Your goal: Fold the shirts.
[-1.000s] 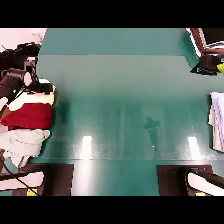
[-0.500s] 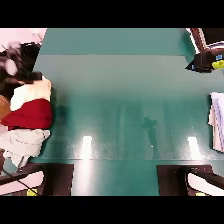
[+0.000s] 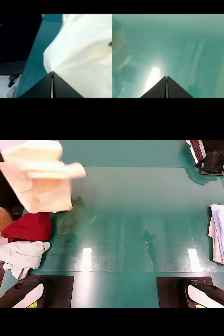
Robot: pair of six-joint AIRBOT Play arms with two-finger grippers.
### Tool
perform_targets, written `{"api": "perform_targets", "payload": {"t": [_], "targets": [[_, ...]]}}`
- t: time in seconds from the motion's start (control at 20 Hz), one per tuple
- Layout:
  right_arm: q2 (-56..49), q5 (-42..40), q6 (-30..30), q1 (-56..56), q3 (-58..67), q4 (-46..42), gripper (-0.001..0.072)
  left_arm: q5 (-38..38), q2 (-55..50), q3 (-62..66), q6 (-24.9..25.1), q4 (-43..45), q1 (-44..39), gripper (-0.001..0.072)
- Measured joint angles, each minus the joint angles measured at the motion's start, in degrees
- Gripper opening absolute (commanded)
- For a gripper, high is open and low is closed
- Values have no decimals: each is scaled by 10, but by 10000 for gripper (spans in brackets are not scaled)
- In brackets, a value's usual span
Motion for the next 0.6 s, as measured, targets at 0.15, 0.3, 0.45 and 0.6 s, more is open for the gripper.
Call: {"api": "perform_targets", "payload": {"t": [0.15, 0.3, 0.45, 0.6], "targets": [[5, -14, 0, 0, 0, -2, 19, 11, 5, 19, 19, -39, -103, 21], [7, -21, 0, 0, 0, -2, 19, 47, -2, 30, 28, -60, -238, 21], [8, -23, 0, 0, 0, -2, 19, 65, -43, 34, 40, -70, -374, 24], [8, -23, 0, 0, 0, -2, 19, 72, -104, 35, 75, -73, -466, 493]]}}
